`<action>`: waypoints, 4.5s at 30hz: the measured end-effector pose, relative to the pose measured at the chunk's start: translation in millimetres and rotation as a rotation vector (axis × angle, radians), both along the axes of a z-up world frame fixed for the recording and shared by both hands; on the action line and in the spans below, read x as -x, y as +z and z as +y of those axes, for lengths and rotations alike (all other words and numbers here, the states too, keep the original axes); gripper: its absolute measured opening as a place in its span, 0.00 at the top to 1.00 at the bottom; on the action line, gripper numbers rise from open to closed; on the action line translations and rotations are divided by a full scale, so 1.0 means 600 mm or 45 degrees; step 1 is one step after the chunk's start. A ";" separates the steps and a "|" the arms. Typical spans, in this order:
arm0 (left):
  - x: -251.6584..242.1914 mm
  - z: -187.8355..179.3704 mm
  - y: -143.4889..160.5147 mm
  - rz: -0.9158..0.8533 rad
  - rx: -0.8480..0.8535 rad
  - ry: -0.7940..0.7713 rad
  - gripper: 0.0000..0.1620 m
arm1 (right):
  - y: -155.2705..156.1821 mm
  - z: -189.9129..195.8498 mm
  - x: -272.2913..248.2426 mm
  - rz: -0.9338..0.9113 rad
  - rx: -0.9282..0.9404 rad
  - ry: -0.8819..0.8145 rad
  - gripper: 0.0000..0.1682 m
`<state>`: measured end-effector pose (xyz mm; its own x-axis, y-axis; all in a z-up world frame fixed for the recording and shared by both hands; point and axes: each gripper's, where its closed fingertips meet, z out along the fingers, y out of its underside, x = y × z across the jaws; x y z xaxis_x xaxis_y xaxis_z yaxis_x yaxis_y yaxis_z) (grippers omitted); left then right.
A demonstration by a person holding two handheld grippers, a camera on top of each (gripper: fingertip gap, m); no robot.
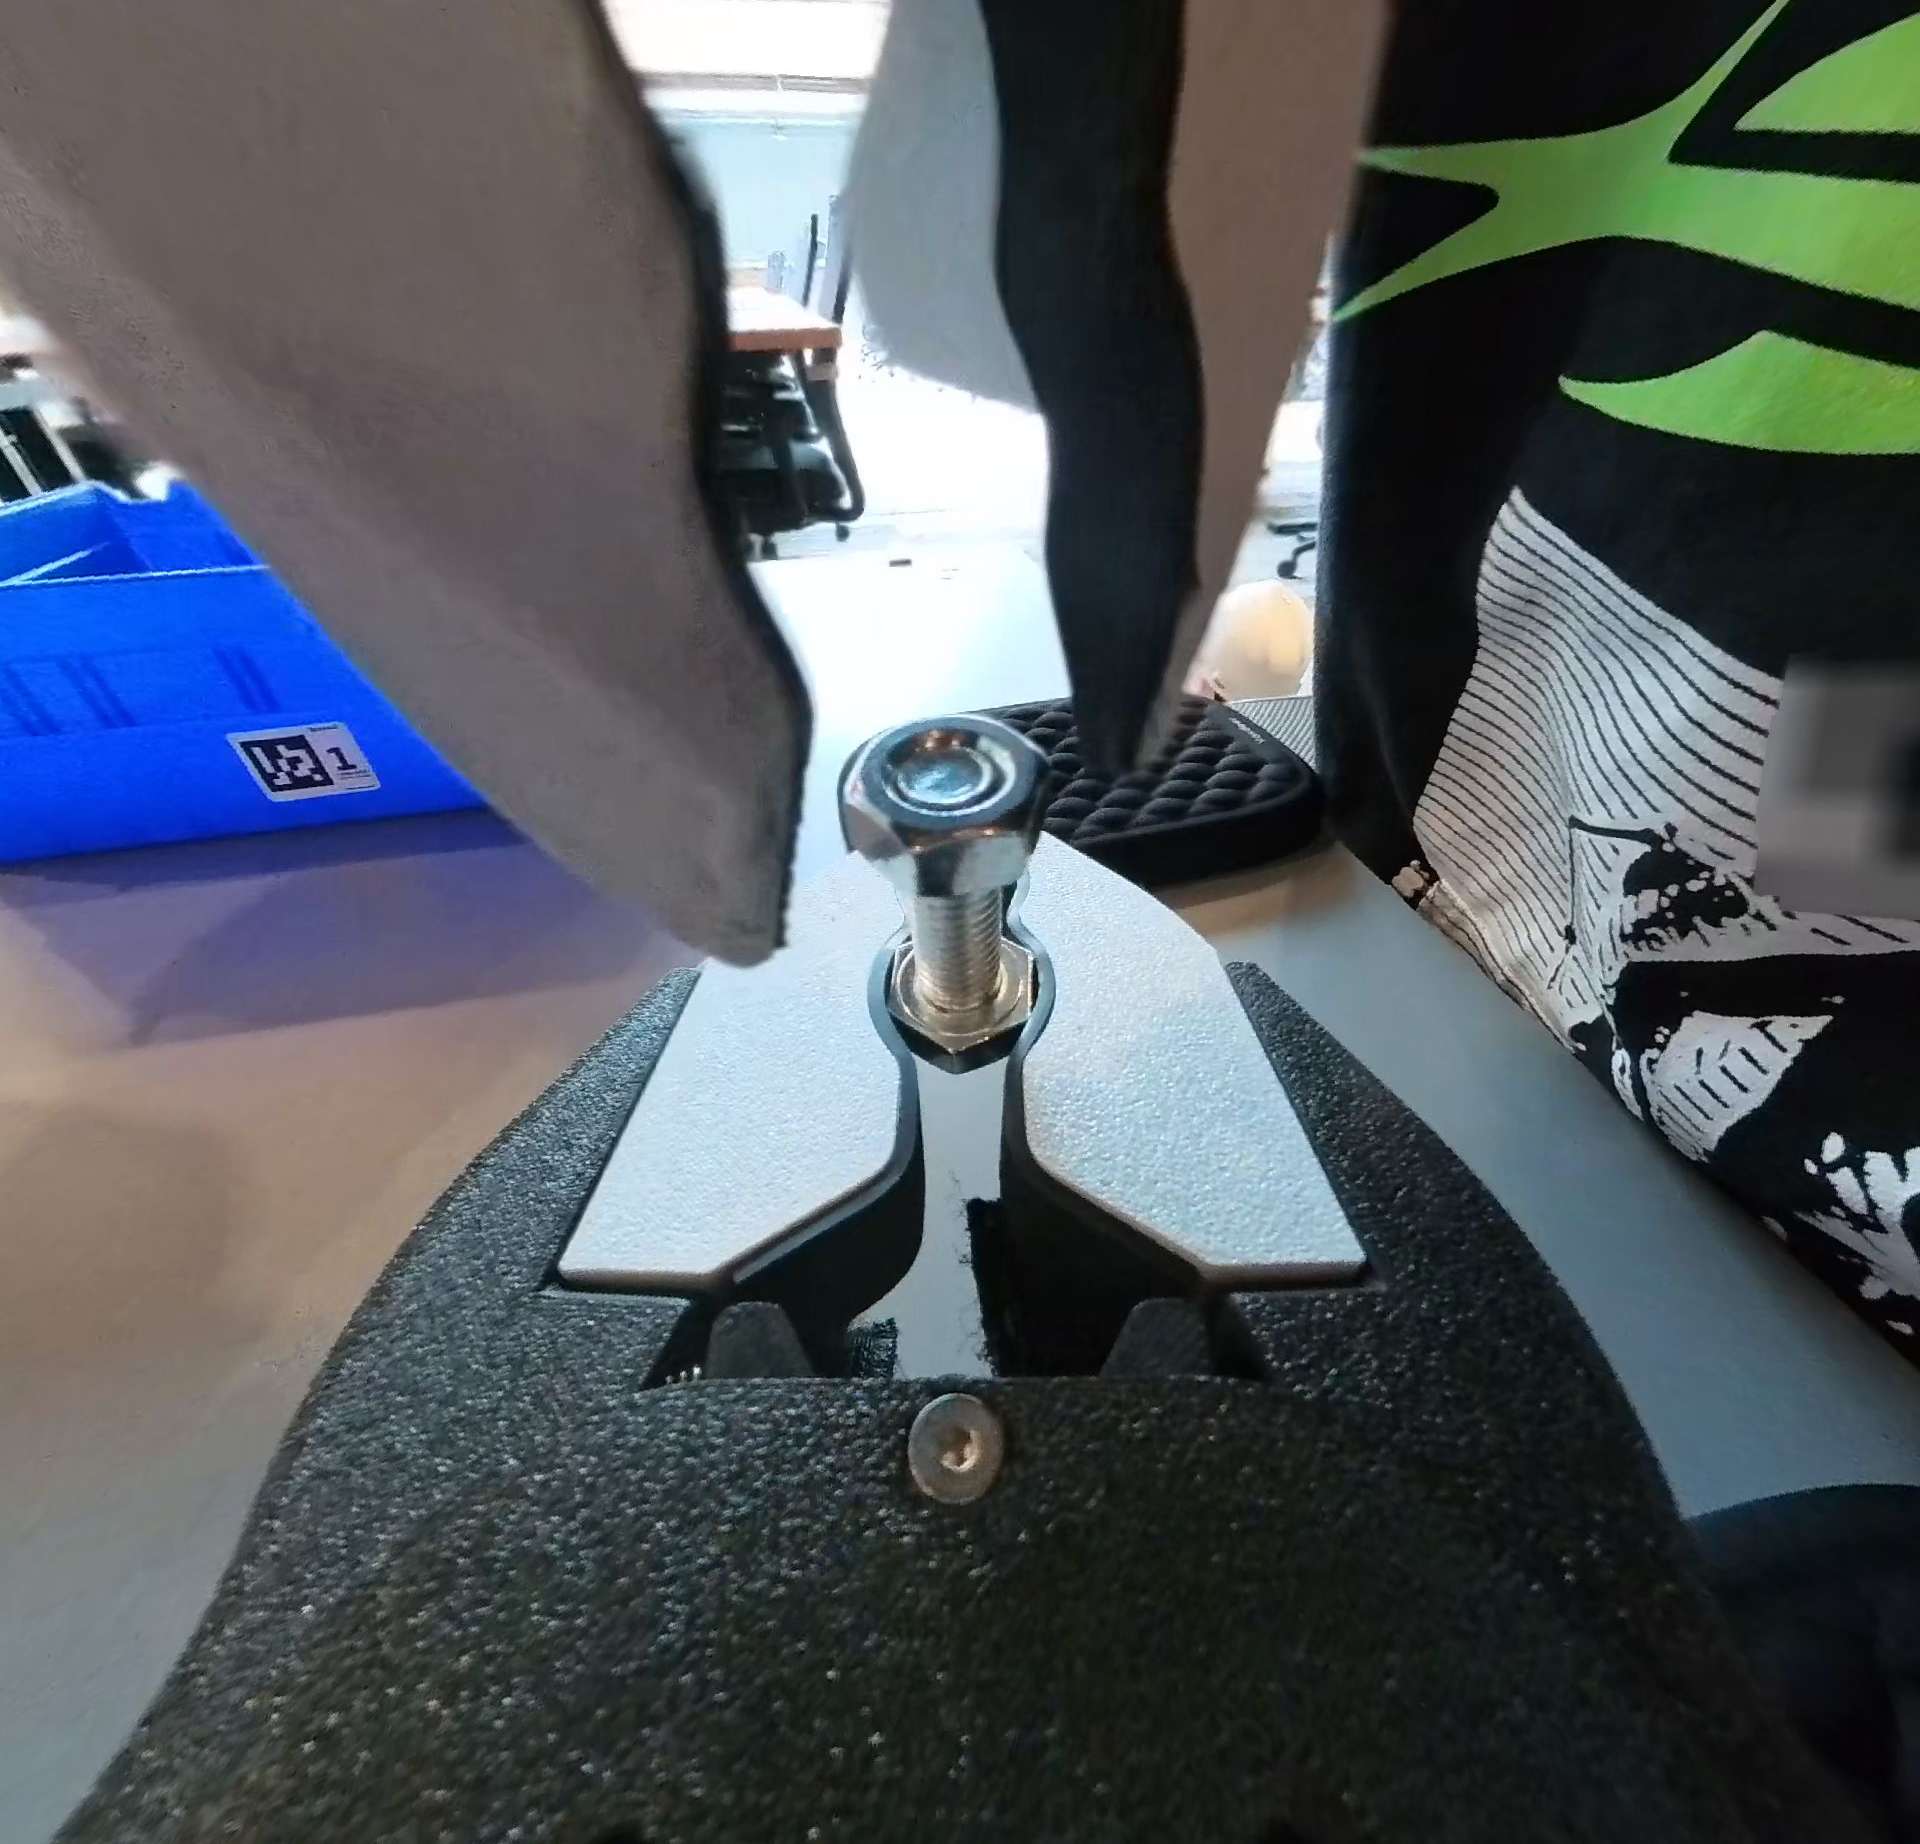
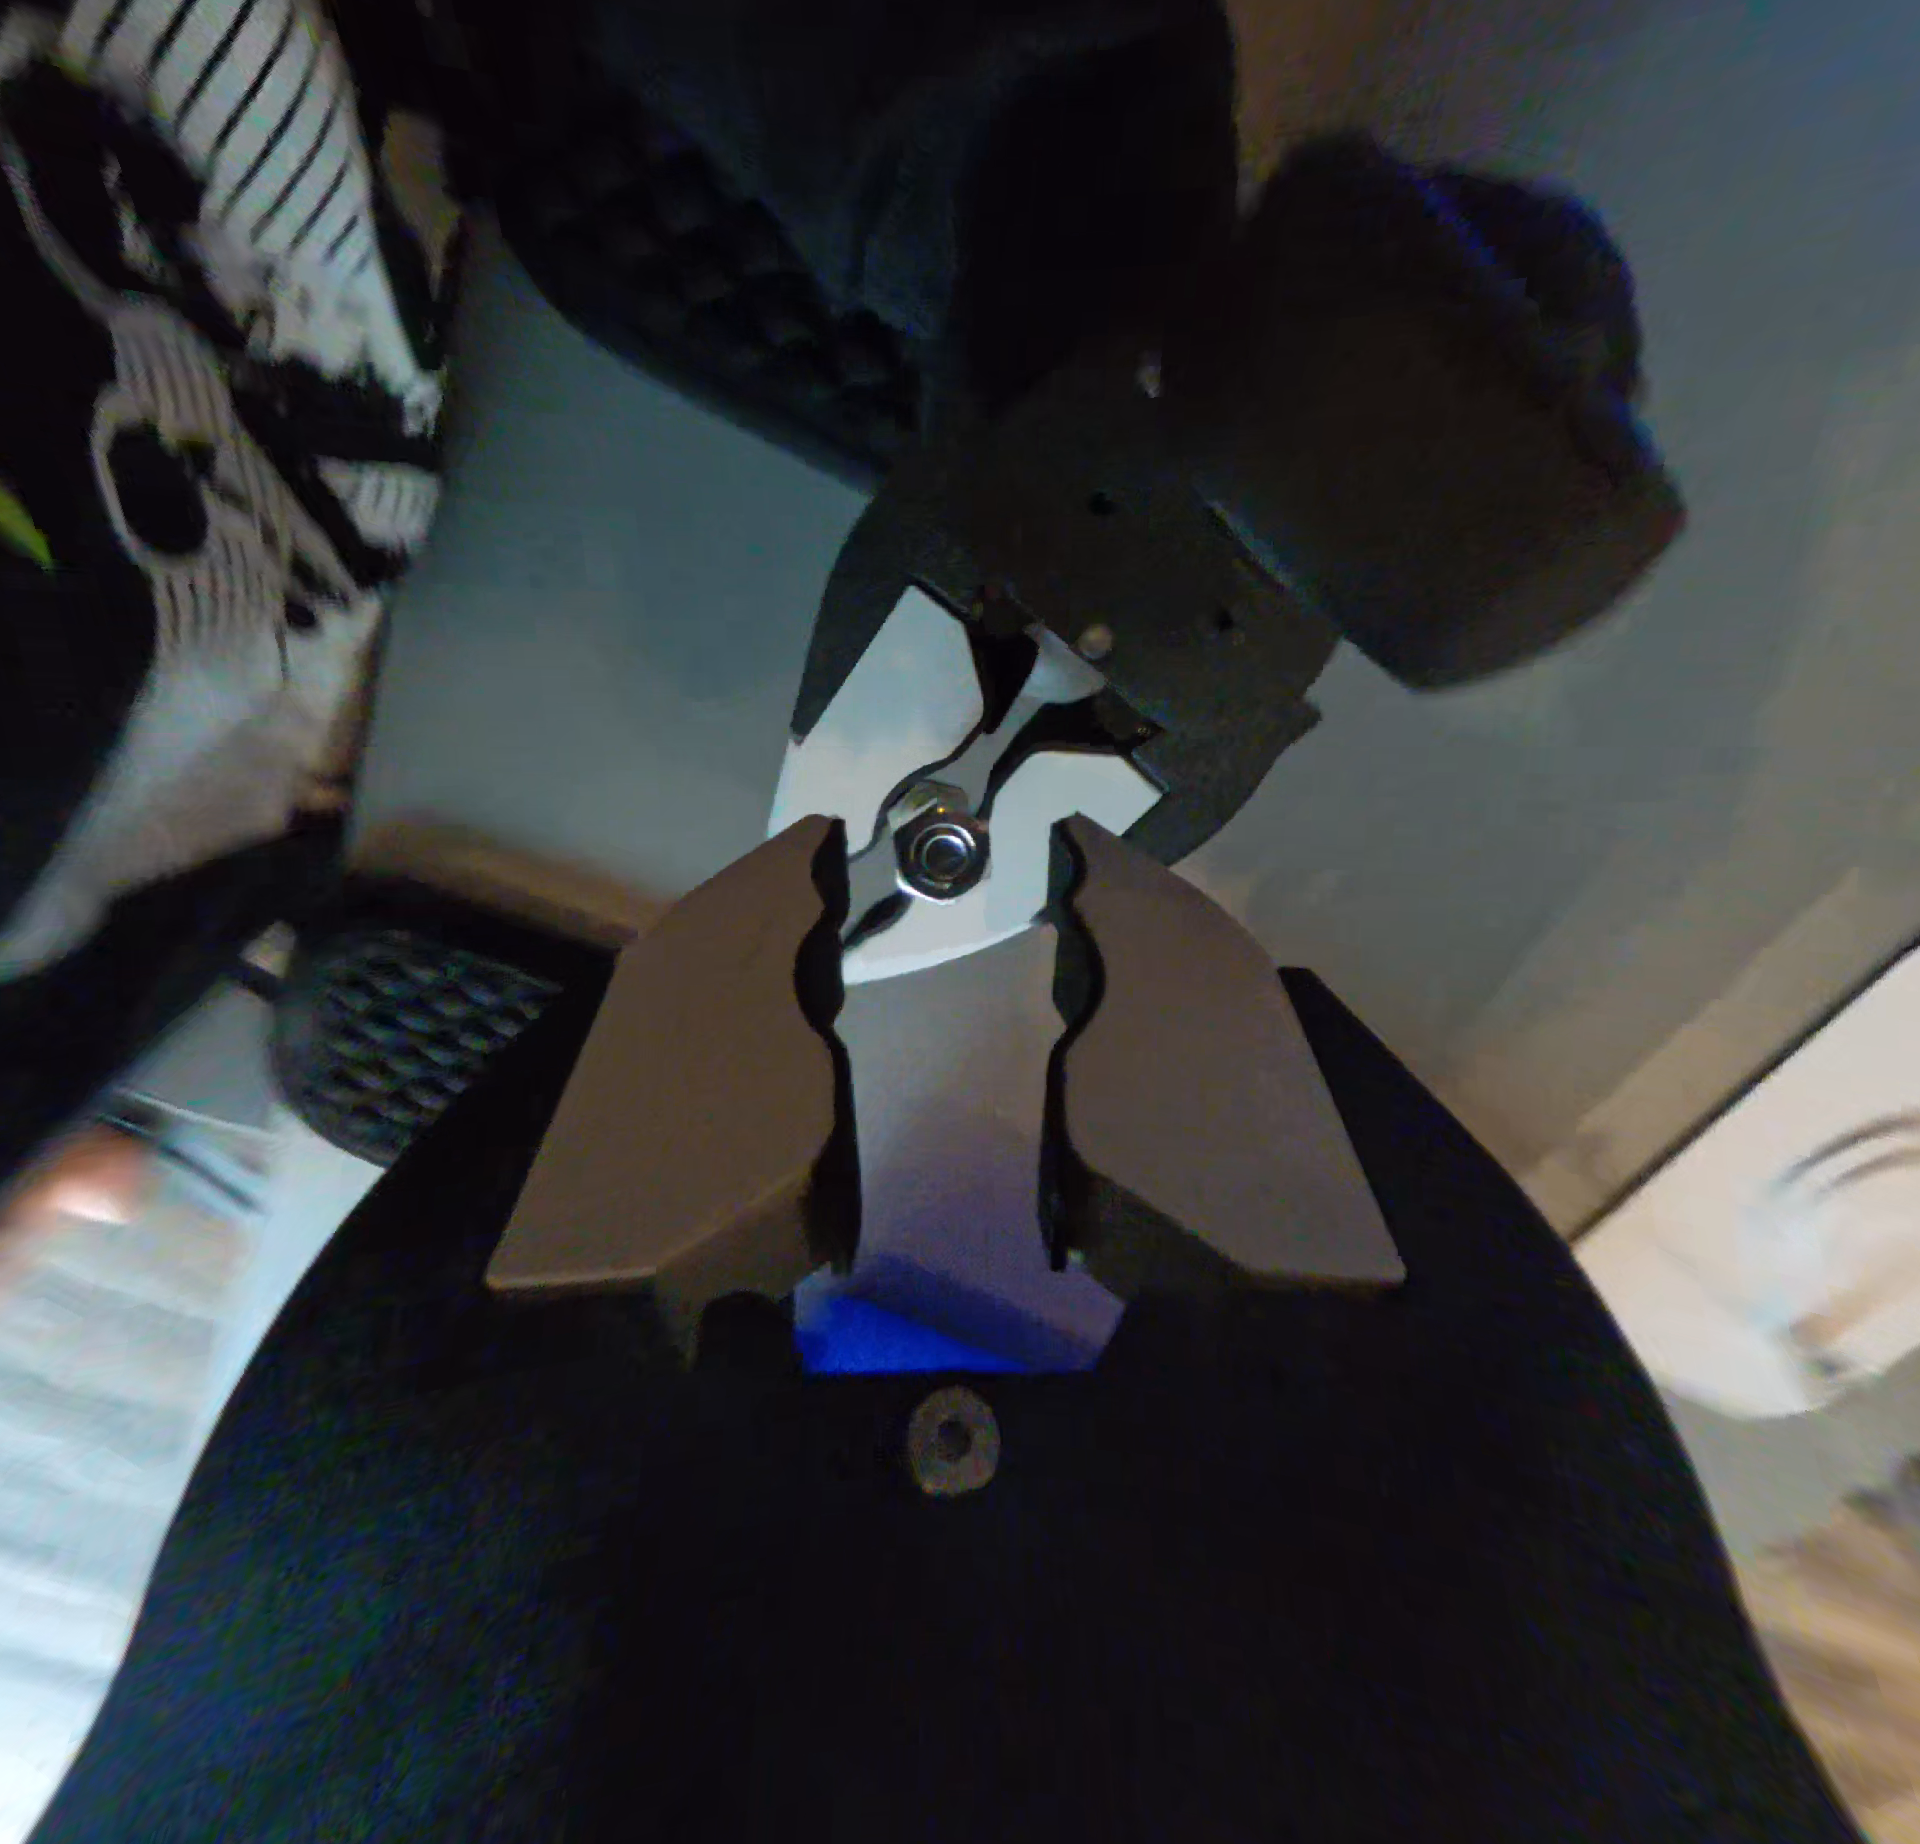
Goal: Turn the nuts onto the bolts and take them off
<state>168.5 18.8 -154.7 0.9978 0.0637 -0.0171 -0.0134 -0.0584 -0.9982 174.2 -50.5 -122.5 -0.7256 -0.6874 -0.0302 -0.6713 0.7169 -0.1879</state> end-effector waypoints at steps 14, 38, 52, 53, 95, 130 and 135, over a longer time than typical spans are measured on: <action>-0.002 0.001 0.001 -0.007 -0.006 -0.012 0.94 | -0.006 0.006 0.005 0.100 0.010 0.964 0.86; -0.001 0.002 0.000 -0.004 -0.002 -0.006 0.94 | -0.008 0.008 0.002 0.027 0.007 -0.179 0.78; -0.003 0.002 -0.001 -0.007 -0.002 -0.017 0.93 | -0.006 0.008 0.001 0.120 0.028 0.997 0.82; -0.003 0.002 -0.001 -0.007 -0.002 -0.017 0.94 | -0.006 0.007 0.000 0.116 0.031 1.001 0.84; -0.005 0.001 -0.002 -0.004 0.007 -0.021 0.94 | -0.002 0.008 0.000 0.075 0.032 0.971 0.90; -0.006 0.003 -0.004 -0.001 0.012 -0.025 0.94 | 0.006 0.013 -0.010 0.093 0.038 0.977 0.79; -0.006 0.003 -0.003 -0.001 0.012 -0.026 0.94 | -0.004 0.010 -0.001 0.110 0.008 0.982 0.90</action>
